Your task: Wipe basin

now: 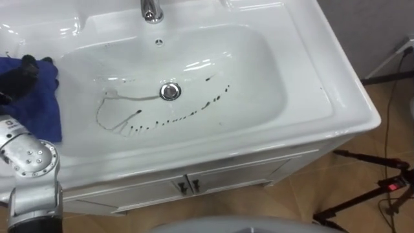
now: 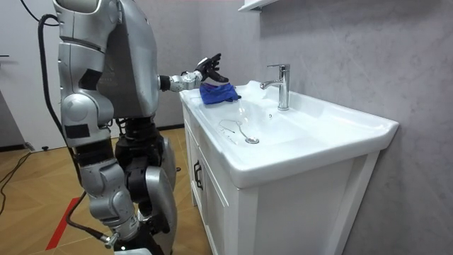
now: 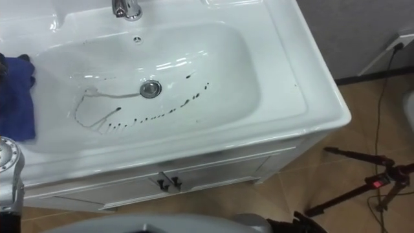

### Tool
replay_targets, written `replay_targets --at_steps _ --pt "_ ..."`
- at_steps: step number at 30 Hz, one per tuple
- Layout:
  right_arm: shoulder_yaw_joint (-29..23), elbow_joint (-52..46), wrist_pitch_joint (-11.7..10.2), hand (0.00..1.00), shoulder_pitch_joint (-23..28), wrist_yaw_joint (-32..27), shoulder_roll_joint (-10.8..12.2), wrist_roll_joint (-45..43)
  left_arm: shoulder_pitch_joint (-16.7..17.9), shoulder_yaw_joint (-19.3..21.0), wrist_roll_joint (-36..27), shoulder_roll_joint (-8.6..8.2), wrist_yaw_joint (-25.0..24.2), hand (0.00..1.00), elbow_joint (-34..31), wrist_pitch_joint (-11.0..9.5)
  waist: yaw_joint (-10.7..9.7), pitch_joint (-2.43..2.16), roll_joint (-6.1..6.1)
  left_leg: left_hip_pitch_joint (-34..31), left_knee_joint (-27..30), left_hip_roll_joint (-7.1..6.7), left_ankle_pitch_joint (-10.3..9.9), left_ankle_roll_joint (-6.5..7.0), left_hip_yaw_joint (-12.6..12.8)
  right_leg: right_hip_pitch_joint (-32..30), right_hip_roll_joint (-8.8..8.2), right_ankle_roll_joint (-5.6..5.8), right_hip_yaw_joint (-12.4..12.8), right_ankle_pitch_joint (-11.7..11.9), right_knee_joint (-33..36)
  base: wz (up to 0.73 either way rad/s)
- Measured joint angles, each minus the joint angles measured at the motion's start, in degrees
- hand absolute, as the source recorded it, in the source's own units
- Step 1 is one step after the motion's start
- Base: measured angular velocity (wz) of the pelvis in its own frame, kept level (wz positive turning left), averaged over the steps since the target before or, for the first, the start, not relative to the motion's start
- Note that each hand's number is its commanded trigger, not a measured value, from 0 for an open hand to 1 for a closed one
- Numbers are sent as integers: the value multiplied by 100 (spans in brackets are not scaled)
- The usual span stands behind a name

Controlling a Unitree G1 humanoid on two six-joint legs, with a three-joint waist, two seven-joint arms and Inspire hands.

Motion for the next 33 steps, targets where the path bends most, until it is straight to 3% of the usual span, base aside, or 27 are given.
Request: replay_targets --at_steps 6,11,22,26,33 --pt "16 -15 39 0 1 -24 0 5 0 -151 201 -20 -110 0 462 48 15 -1 -9 -4 -1 1 0 0 -4 12 2 0 -20 0 -15 0" --pt "93 -21 84 0 -10 -36 9 166 0 -414 583 -121 -247 0 558 238 20 -3 -47 0 -1 4 0 0 -25 55 1 0 -48 0 -50 3" --pt "221 -109 85 0 6 -73 6 190 56 -754 647 -317 -395 0 610 248 41 -10 -62 85 -82 9 4 -8 6 81 25 2 19 1 -61 -2" --pt "221 -110 84 0 22 -72 24 199 58 -744 626 -444 -415 0 996 258 43 -19 -82 124 -86 12 4 -8 15 114 45 1 135 1 -61 -9" --pt "205 -139 80 0 81 -1 31 241 67 -741 688 -444 -412 0 1178 215 29 -23 -97 308 -115 7 4 -8 28 324 51 2 140 2 -156 0"
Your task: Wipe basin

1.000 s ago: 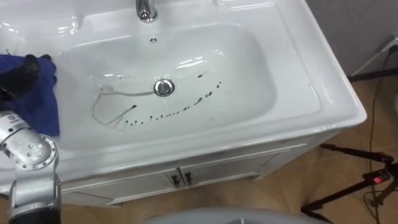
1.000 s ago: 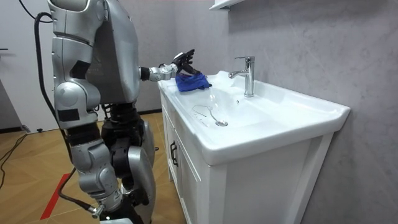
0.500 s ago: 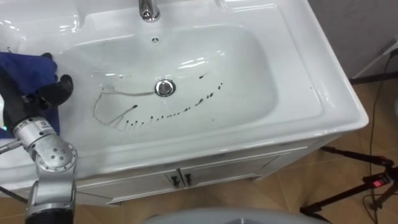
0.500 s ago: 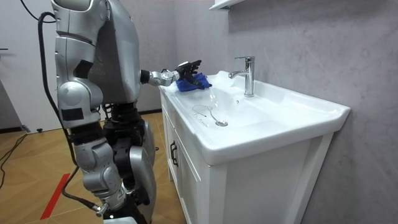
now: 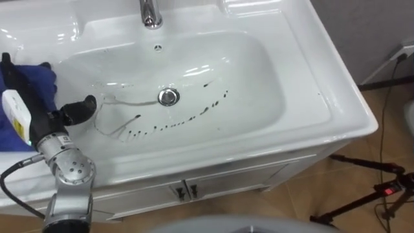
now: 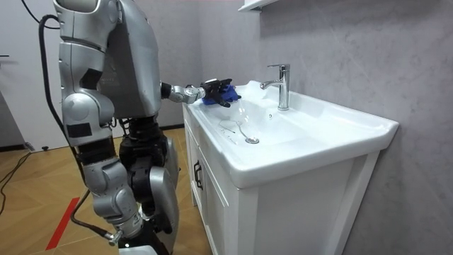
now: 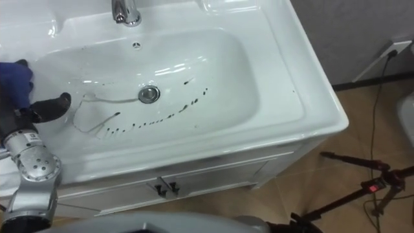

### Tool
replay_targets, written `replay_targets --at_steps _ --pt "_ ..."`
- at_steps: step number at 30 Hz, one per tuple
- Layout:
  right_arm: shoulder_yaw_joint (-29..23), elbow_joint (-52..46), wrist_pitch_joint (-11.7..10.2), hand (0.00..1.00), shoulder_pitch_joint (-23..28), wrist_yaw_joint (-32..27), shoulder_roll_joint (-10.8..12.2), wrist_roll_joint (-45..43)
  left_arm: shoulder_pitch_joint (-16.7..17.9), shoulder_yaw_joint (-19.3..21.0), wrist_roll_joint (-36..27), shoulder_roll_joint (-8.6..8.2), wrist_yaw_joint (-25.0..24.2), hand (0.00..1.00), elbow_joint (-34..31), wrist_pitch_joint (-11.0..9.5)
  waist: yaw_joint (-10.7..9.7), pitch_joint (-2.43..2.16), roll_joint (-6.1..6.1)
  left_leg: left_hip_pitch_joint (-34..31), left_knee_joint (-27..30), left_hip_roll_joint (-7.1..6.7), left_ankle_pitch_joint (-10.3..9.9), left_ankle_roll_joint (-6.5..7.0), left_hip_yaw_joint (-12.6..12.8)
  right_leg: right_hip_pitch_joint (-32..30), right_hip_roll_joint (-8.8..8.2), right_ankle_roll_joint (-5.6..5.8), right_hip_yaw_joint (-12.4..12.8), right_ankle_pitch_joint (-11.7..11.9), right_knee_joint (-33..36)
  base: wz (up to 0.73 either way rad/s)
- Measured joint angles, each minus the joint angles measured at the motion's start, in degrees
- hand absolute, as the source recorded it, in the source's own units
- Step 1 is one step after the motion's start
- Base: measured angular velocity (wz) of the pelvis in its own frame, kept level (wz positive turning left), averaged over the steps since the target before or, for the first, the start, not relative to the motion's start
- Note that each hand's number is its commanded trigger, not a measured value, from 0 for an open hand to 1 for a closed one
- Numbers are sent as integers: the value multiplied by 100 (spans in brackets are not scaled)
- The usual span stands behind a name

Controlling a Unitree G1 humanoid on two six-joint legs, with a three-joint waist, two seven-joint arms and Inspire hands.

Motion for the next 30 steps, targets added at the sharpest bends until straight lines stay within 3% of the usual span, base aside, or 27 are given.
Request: replay_targets --at_steps 17,30 --pt "-212 -155 0 0 146 -87 -17 -81 -76 51 -63 14 18 0 508 -109 -18 -56 88 104 -20 5 3 -5 68 61 10 0 0 0 2 -1" --pt "-205 -124 79 0 151 -217 -18 -84 -140 91 -93 51 65 0 724 -128 21 -65 104 164 -19 12 6 -11 64 83 16 -2 -8 1 16 -2"
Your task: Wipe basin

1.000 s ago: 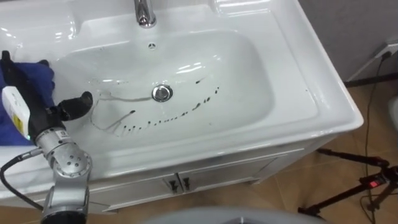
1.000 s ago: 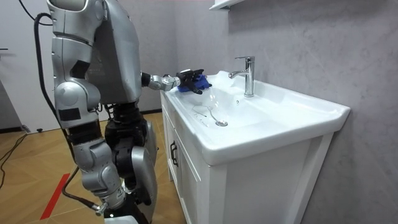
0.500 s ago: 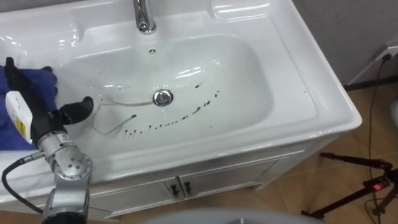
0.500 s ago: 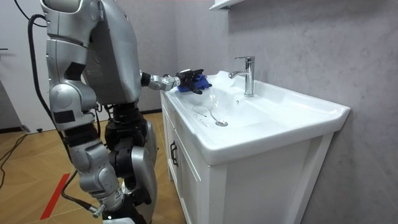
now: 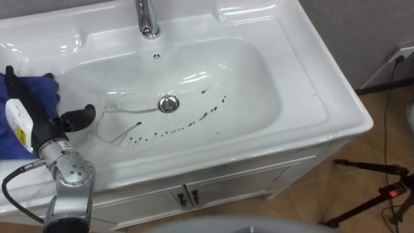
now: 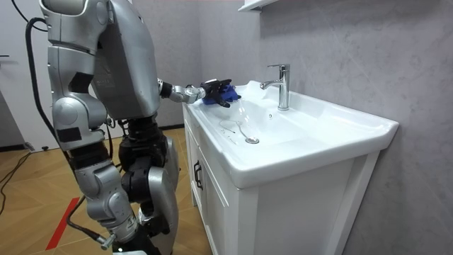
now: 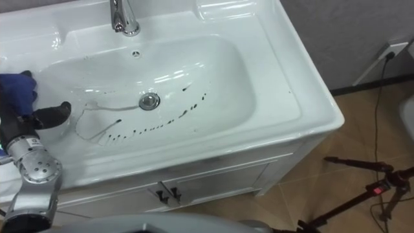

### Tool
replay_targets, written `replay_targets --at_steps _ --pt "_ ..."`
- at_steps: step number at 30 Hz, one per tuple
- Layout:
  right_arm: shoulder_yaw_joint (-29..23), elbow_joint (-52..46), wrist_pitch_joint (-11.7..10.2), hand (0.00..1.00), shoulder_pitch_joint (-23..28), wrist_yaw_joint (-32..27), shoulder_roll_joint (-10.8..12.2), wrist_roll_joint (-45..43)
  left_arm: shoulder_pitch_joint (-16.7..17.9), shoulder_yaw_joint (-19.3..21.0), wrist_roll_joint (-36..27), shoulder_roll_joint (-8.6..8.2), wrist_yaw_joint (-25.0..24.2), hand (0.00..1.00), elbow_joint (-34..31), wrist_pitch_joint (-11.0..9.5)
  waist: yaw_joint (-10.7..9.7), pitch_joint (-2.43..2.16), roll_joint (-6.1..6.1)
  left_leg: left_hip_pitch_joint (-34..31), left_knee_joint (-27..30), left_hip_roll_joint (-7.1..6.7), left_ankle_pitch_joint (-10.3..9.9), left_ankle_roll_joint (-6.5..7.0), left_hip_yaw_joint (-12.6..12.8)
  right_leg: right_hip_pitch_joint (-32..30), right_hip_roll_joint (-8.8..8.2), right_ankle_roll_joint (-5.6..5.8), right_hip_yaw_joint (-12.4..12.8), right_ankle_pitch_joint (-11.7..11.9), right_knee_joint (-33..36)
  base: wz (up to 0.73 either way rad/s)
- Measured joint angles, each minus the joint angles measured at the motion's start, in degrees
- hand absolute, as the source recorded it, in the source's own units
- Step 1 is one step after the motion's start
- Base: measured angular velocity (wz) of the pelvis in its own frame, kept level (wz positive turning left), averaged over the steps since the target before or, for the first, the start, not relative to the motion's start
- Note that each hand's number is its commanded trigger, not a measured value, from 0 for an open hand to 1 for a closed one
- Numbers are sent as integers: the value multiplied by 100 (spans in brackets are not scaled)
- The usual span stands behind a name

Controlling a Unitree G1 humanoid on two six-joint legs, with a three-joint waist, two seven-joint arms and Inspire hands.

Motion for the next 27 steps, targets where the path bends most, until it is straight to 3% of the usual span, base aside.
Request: replay_targets --at_steps 5,13,27 --pt "0 -2 0 0 28 -3 -1 2 1 2 0 6 151 0 8 -65 122 -2 -4 34 0 1 0 0 -9 -5 1 0 -16 0 18 -8" --pt "3 -20 -2 0 20 -50 3 2 1 73 -27 13 264 0 52 -109 134 -14 -25 41 -1 2 0 0 -1 -11 -14 0 -172 0 27 -2" --pt "3 -204 -3 0 50 -114 3 -19 1 91 -66 20 406 0 95 -131 156 -13 -27 42 -5 2 0 0 -2 -10 -15 0 -203 0 16 0"
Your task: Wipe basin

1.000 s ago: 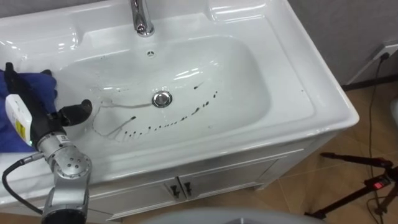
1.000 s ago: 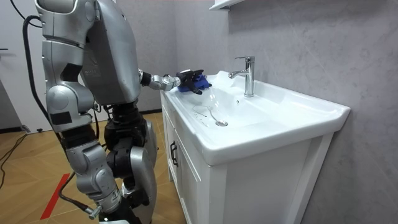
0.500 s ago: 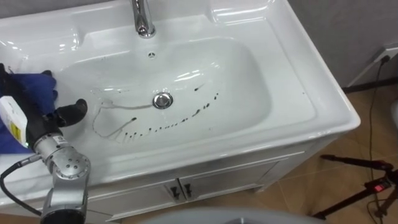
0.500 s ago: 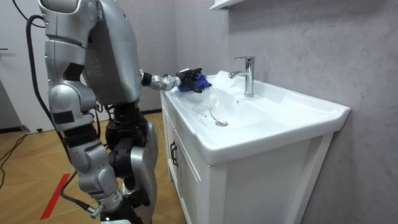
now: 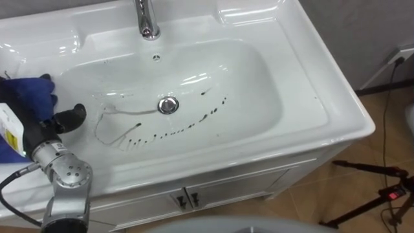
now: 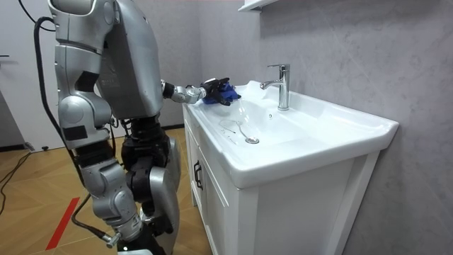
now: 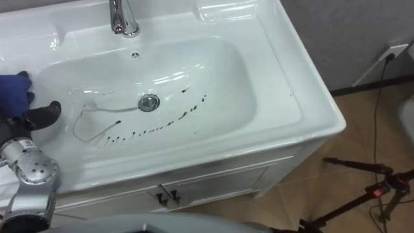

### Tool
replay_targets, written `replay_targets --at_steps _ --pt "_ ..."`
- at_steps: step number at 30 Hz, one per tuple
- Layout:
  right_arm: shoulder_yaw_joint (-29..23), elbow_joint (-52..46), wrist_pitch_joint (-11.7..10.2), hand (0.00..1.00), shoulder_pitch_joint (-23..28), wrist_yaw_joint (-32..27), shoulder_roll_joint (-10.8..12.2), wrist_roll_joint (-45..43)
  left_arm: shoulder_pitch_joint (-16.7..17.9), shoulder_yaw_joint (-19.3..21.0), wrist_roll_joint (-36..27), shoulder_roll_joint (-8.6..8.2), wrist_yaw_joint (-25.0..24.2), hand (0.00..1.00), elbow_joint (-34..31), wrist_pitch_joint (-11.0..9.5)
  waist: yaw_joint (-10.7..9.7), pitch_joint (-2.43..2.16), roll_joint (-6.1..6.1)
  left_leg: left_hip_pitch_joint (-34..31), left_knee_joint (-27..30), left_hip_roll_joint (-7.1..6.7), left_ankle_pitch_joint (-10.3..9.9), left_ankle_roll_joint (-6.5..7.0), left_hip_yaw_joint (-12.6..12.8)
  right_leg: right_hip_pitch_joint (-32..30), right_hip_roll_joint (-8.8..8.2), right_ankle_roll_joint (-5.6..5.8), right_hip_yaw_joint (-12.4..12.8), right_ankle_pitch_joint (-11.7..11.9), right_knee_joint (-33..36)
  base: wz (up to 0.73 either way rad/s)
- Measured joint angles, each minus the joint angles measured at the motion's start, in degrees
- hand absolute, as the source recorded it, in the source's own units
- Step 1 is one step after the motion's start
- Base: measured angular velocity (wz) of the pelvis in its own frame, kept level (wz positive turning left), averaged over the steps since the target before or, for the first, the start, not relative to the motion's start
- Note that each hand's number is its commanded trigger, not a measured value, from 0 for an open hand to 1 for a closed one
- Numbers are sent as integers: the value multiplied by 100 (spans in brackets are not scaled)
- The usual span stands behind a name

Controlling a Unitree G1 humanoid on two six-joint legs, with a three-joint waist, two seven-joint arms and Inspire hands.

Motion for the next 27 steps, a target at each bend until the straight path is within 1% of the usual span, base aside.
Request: replay_targets --at_steps 6,13,15,16,18,22,24,25,27 --pt "-1 -7 -1 0 4 -1 0 -31 1 0 5 11 23 0 14 -3 -2 2 -3 -1 -5 0 0 0 2 -2 0 0 -18 0 -8 0" --pt "-6 -9 -1 0 -1 -28 0 -202 2 6 38 19 170 0 47 -4 -1 2 -18 4 -5 0 0 0 -1 -6 1 0 -20 0 -8 0" --pt "-6 -9 -1 0 1 -68 0 -235 3 17 65 33 242 0 78 -3 -2 2 -15 12 3 -1 0 0 -38 7 4 0 -22 0 -13 0" --pt "-6 -7 -1 0 4 -105 0 -272 2 25 102 35 256 0 79 -3 -2 3 -15 12 1 -2 0 0 -110 12 6 0 -29 0 -15 0" --pt "-5 -6 0 0 8 -169 0 -272 2 21 103 45 262 0 109 -1 -3 6 -10 28 2 -3 4 -5 -125 38 7 0 -29 0 -18 2" --pt "-8 -7 5 0 51 -214 0 -307 6 22 170 83 363 0 177 83 -9 15 14 87 2 -3 6 -8 -277 99 22 0 -28 0 -33 0" --pt "-12 -7 11 0 47 -218 0 -378 6 27 349 117 401 0 228 135 -38 13 25 88 3 -4 15 -24 -286 101 21 0 -23 0 -33 0" --pt "-13 -11 18 0 45 -218 0 -403 6 27 430 141 435 0 270 197 -54 13 28 92 3 -9 30 -49 -286 102 15 0 -17 0 -33 -4" --pt "-15 -14 73 0 43 -217 0 -402 6 27 505 166 458 0 324 247 -65 13 35 97 13 -13 43 -69 -284 111 11 0 -4 0 -34 -2"
